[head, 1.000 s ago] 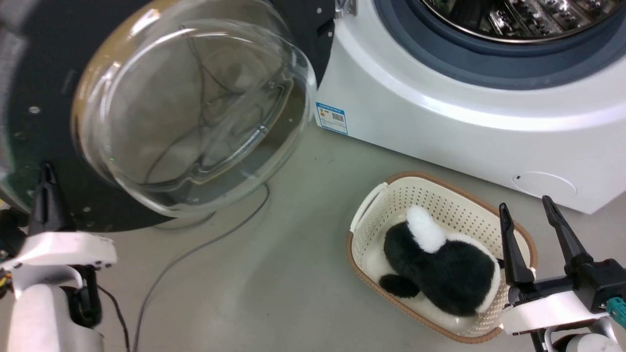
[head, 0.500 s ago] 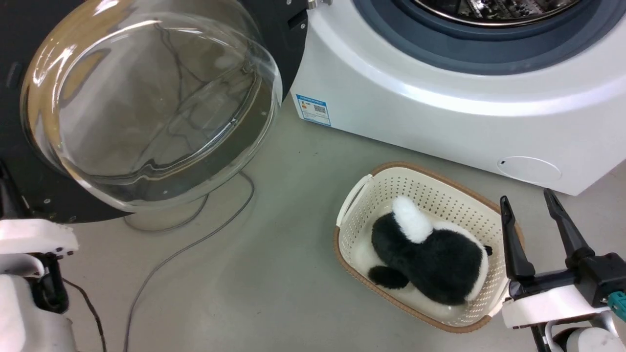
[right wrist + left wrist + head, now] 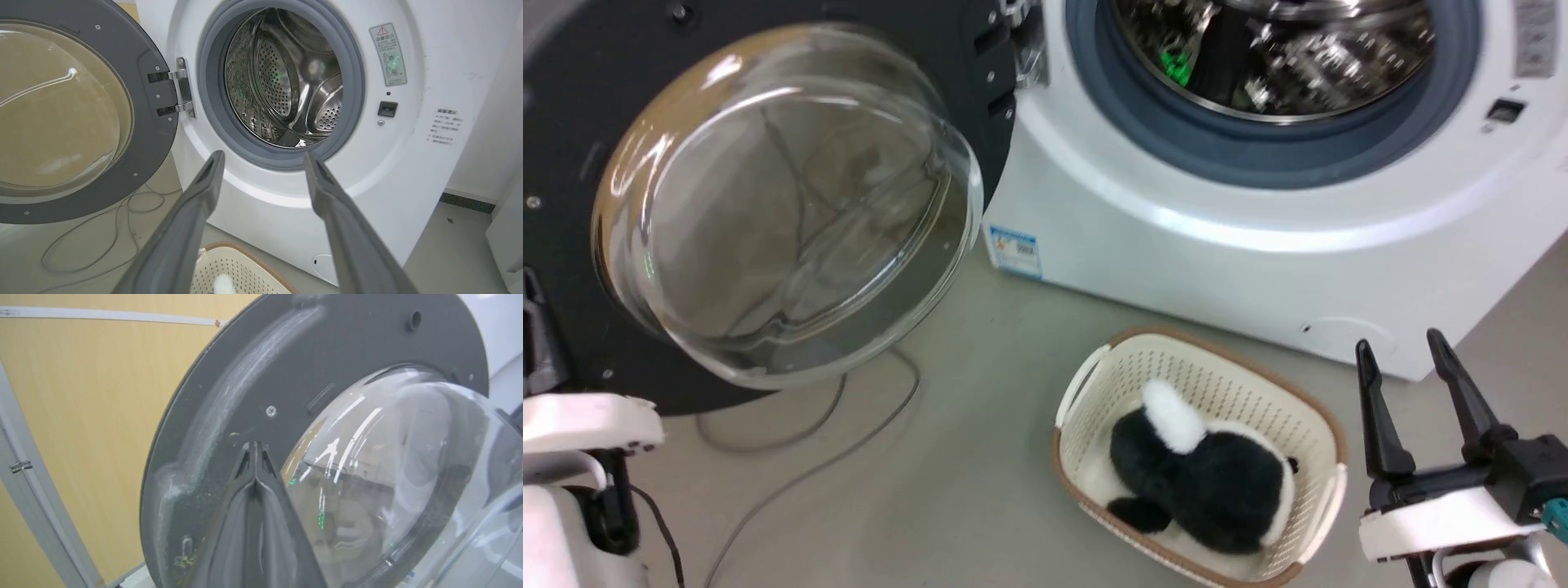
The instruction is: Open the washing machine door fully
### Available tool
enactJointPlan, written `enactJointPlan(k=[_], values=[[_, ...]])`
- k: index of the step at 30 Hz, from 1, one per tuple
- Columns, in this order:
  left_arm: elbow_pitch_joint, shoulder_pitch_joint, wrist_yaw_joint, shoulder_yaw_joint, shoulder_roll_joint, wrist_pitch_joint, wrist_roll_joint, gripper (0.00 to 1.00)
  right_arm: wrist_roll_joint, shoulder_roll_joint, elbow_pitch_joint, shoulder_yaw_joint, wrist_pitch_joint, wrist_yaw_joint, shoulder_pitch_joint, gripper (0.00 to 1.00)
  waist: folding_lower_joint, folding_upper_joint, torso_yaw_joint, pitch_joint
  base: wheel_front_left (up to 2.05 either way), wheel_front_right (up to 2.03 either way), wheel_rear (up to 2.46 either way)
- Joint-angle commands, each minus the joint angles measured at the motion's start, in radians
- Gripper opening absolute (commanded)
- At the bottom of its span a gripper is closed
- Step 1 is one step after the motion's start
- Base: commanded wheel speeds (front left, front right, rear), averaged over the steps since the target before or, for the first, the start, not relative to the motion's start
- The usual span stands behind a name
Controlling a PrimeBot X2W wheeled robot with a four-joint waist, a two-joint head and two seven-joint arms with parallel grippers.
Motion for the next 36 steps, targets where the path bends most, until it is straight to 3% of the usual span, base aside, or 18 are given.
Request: enactJointPlan(k=[1, 15, 32, 33, 34, 35, 36], values=[[-0.041, 0.032, -0.005, -0.015, -0.013, 0.002, 0.013, 0.00, 0.009, 0.002, 0.001, 0.000, -0.004, 0.001, 0.015, 1.00, 0.0000, 0.0000, -0.023, -0.039, 0.00, 0.00, 0.00], [-0.272, 0.224, -0.015, -0.141, -0.081, 0.002, 0.047, 0.00, 0.044, 0.002, -0.077, 0.000, -0.004, 0.001, 0.046, 1.00, 0.0000, 0.0000, -0.151, -0.129, 0.00, 0.00, 0.00], [-0.239, 0.334, 0.001, -0.307, -0.115, 0.002, 0.027, 0.00, 0.097, 0.002, -0.104, -0.029, -0.004, 0.001, 0.095, 1.00, 0.0000, 0.0000, -0.296, -0.154, 0.00, 0.00, 0.00], [-0.232, 0.336, 0.003, -0.312, -0.115, 0.002, 0.025, 0.12, 0.107, 0.002, -0.101, -0.026, -0.004, 0.001, 0.097, 1.00, 0.0000, 0.0000, -0.302, -0.154, 0.00, 0.00, 0.00], [-0.227, 0.338, 0.006, -0.316, -0.116, 0.002, 0.023, 0.82, 0.109, 0.002, -0.101, -0.021, -0.004, 0.001, 0.100, 1.00, 0.0000, 0.0000, -0.308, -0.154, 0.00, 0.00, 0.00], [-0.225, 0.338, 0.007, -0.321, -0.116, 0.002, 0.019, 1.00, 0.109, 0.002, -0.101, -0.018, -0.004, 0.001, 0.102, 1.00, 0.0000, 0.0000, -0.314, -0.154, 0.00, 0.00, 0.00], [-0.223, 0.340, 0.007, -0.326, -0.117, 0.002, 0.017, 1.00, 0.111, 0.002, -0.100, -0.015, -0.004, 0.001, 0.104, 1.00, 0.0000, 0.0000, -0.320, -0.153, 0.00, 0.00, 0.00]])
